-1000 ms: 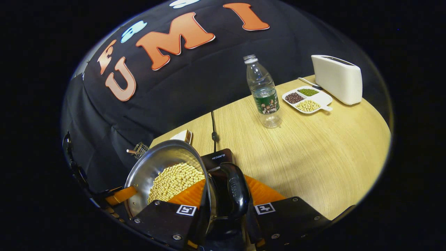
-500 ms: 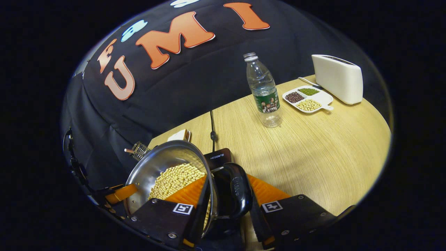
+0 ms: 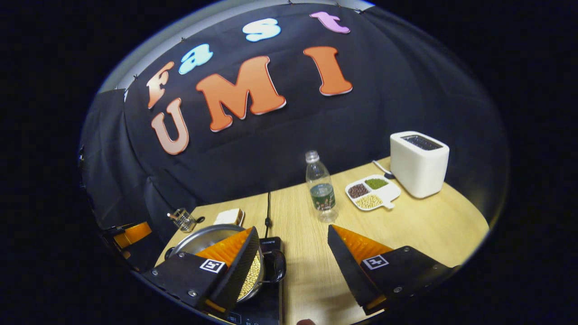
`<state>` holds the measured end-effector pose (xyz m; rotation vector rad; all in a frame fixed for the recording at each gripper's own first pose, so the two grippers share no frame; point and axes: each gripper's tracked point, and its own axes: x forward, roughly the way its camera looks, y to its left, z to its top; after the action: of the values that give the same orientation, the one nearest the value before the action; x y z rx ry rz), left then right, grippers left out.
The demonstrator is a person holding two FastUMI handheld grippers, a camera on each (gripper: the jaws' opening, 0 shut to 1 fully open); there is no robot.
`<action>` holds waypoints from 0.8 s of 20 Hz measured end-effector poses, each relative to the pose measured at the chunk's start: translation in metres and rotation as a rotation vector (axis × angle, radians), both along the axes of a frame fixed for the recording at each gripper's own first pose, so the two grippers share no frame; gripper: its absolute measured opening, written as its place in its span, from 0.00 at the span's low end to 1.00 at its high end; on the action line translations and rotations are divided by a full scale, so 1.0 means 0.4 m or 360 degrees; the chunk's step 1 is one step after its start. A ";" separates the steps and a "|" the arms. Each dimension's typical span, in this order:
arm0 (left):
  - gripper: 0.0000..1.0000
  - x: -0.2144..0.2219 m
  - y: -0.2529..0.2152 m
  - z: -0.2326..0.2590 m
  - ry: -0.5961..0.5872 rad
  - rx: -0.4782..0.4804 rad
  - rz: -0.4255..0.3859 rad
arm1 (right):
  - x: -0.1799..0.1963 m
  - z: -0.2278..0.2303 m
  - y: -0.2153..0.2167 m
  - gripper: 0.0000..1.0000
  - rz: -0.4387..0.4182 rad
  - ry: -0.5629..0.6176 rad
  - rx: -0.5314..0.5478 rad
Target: First push the handle of the pot to place it horizontally, then grasp the pot with both hands and set it on the induction cooktop.
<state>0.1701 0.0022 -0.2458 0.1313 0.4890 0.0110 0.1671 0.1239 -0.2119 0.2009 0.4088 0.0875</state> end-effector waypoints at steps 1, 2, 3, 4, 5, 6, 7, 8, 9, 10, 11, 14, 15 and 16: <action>0.99 -0.002 -0.030 0.068 -0.0095 -0.0003 -0.0017 | -0.016 0.043 -0.027 0.95 -0.0008 -0.0057 -0.0007; 0.99 -0.008 -0.061 0.127 -0.0174 -0.0031 -0.0035 | -0.039 0.089 -0.062 0.95 -0.0022 -0.0104 -0.0041; 0.98 -0.020 -0.090 0.187 -0.0248 -0.0074 -0.0047 | -0.054 0.127 -0.086 0.95 -0.0034 -0.0161 -0.0084; 0.98 -0.029 -0.116 0.246 -0.0323 -0.0109 -0.0056 | -0.066 0.174 -0.114 0.95 -0.0048 -0.0233 -0.0131; 0.99 -0.044 -0.130 0.310 -0.0399 -0.0134 -0.0067 | -0.090 0.228 -0.138 0.95 -0.0057 -0.0303 -0.0166; 0.98 -0.055 -0.147 0.362 -0.0464 -0.0151 -0.0075 | -0.111 0.266 -0.151 0.94 -0.0059 -0.0348 -0.0191; 0.97 -0.071 -0.157 0.407 -0.0516 -0.0167 -0.0085 | -0.130 0.298 -0.166 0.95 -0.0065 -0.0380 -0.0219; 0.96 -0.085 -0.176 0.445 -0.0551 -0.0188 -0.0095 | -0.142 0.333 -0.183 0.95 -0.0069 -0.0421 -0.0251; 0.98 -0.097 -0.193 0.480 -0.0584 -0.0210 -0.0104 | -0.156 0.368 -0.198 0.95 -0.0076 -0.0463 -0.0284; 1.00 -0.104 -0.203 0.513 -0.0615 -0.0233 -0.0117 | -0.169 0.396 -0.210 0.95 -0.0081 -0.0494 -0.0306; 1.00 -0.108 -0.209 0.542 -0.0649 -0.0255 -0.0122 | -0.183 0.422 -0.215 0.95 -0.0076 -0.0519 -0.0318; 0.98 -0.120 -0.192 0.592 -0.0688 -0.0263 -0.0073 | -0.206 0.486 -0.244 0.95 -0.0089 -0.0591 -0.0390; 0.98 -0.119 -0.192 0.602 -0.0688 -0.0264 -0.0069 | -0.213 0.503 -0.251 0.95 -0.0089 -0.0608 -0.0412; 0.98 -0.121 -0.196 0.612 -0.0673 -0.0273 -0.0070 | -0.220 0.519 -0.255 0.95 -0.0087 -0.0621 -0.0424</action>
<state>0.1218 -0.0762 -0.0009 -0.0297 0.0634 -0.0455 0.0792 0.0219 -0.0042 -0.0690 0.0236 0.0165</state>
